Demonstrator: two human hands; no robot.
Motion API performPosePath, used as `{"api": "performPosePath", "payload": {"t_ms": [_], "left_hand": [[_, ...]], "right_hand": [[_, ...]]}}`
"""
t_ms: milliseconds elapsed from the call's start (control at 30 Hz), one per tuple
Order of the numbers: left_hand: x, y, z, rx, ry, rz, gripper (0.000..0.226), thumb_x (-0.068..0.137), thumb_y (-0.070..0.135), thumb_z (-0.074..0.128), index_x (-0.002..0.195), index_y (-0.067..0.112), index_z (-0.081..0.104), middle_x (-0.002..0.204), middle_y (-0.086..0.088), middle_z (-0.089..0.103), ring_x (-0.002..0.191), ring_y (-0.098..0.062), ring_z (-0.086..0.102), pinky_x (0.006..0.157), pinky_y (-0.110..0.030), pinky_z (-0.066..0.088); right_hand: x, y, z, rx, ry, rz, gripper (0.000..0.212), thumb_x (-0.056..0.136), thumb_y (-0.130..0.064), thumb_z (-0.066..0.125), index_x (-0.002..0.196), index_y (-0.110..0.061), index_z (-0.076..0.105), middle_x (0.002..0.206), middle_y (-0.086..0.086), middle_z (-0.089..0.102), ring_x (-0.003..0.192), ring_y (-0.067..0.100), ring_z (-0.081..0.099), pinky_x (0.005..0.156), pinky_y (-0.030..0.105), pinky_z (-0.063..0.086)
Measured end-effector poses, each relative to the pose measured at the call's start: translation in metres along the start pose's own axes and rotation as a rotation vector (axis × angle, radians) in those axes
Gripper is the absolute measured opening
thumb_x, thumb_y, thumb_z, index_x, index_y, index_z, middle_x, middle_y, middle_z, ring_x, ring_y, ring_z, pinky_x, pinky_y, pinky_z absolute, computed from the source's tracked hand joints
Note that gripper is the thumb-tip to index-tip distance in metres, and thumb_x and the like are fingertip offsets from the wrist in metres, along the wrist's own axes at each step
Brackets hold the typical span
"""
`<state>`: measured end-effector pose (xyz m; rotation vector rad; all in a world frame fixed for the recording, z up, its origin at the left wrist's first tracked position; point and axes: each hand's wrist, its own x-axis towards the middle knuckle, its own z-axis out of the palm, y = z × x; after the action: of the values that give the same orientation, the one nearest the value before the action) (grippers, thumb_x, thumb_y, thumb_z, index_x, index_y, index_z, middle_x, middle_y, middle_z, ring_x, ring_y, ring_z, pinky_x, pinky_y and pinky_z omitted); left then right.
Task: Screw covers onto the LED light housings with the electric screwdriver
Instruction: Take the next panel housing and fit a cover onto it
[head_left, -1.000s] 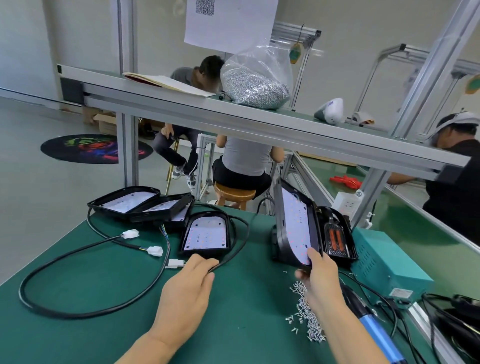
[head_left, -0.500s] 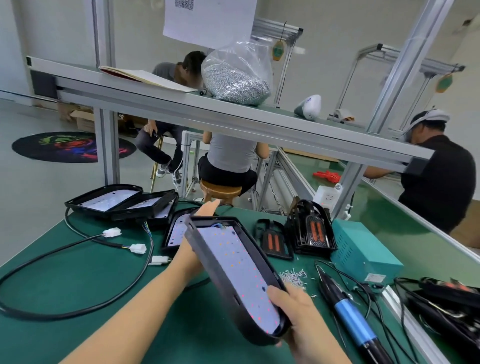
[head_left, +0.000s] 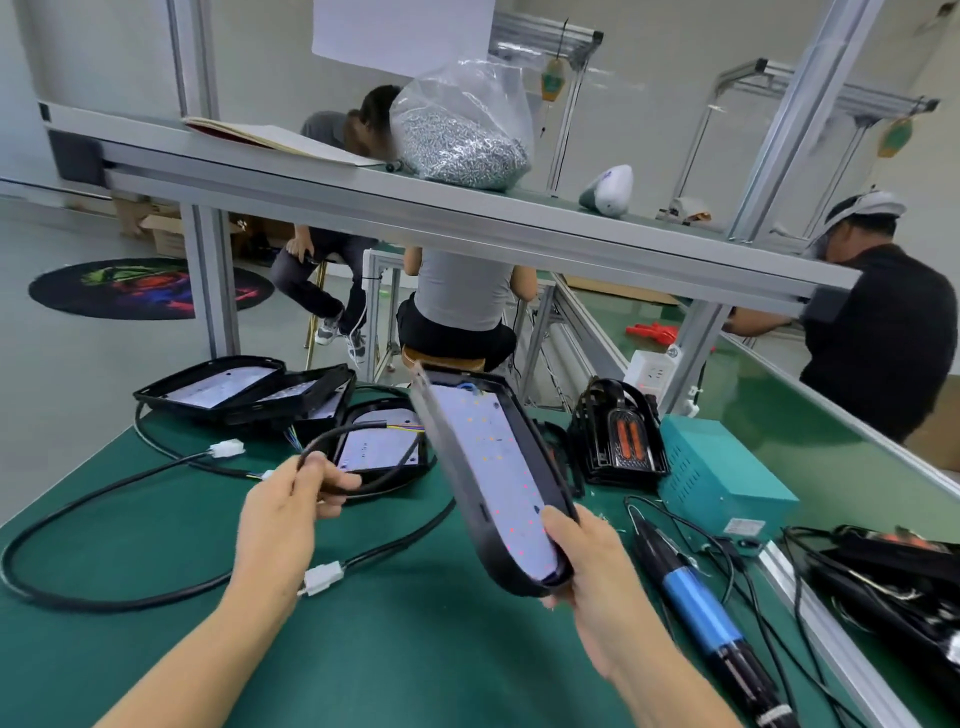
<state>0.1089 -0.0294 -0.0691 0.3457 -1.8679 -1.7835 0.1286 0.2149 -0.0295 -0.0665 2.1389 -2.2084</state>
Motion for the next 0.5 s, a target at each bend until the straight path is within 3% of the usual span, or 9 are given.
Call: {"api": "performPosePath", "payload": {"t_ms": [100, 233, 300, 400, 500], "left_hand": [[-0.013, -0.003, -0.019, -0.161, 0.064, -0.094, 0.031, 0.099, 0.02, 0.045, 0.077, 0.007, 0.062, 0.068, -0.007, 0.071, 0.056, -0.013, 0.061, 0.054, -0.022, 0.052], [-0.026, -0.012, -0.041, -0.206, 0.155, -0.237, 0.032, 0.1, 0.022, 0.044, 0.078, 0.006, 0.059, 0.048, -0.002, 0.056, 0.032, -0.006, 0.043, 0.033, -0.011, 0.033], [-0.029, -0.022, -0.049, -0.14, 0.171, -0.29, 0.029, 0.1, 0.019, 0.044, 0.08, 0.004, 0.06, 0.053, -0.008, 0.053, 0.027, -0.006, 0.038, 0.031, -0.01, 0.028], [-0.029, -0.036, -0.059, -0.047, 0.19, -0.359, 0.026, 0.098, 0.016, 0.046, 0.086, 0.001, 0.062, 0.059, -0.011, 0.048, 0.031, -0.012, 0.037, 0.031, -0.01, 0.026], [-0.026, -0.039, -0.072, 0.213, 0.243, -0.307, 0.031, 0.093, 0.025, 0.051, 0.081, 0.001, 0.065, 0.058, -0.011, 0.051, 0.049, -0.024, 0.04, 0.047, -0.023, 0.034]], "right_hand": [[0.007, 0.015, 0.015, -0.096, -0.009, 0.021, 0.026, 0.094, -0.007, 0.047, 0.069, -0.014, 0.048, 0.052, -0.001, 0.043, 0.04, 0.016, 0.037, 0.039, 0.02, 0.03], [0.008, 0.04, 0.031, -0.293, -0.027, 0.059, 0.018, 0.095, -0.008, 0.045, 0.078, -0.011, 0.05, 0.059, -0.003, 0.043, 0.049, 0.017, 0.038, 0.046, 0.028, 0.036], [0.005, 0.054, 0.036, -0.456, -0.054, 0.067, 0.016, 0.096, -0.011, 0.045, 0.082, -0.011, 0.051, 0.067, -0.002, 0.045, 0.059, 0.02, 0.039, 0.057, 0.035, 0.038], [-0.002, 0.065, 0.041, -0.567, -0.118, 0.105, 0.014, 0.097, -0.013, 0.043, 0.089, -0.007, 0.053, 0.073, -0.003, 0.048, 0.062, 0.018, 0.041, 0.059, 0.033, 0.039], [-0.004, 0.062, 0.042, -0.599, -0.141, 0.119, 0.01, 0.097, -0.013, 0.042, 0.097, -0.013, 0.053, 0.075, -0.003, 0.051, 0.063, 0.017, 0.043, 0.058, 0.031, 0.04]]}}
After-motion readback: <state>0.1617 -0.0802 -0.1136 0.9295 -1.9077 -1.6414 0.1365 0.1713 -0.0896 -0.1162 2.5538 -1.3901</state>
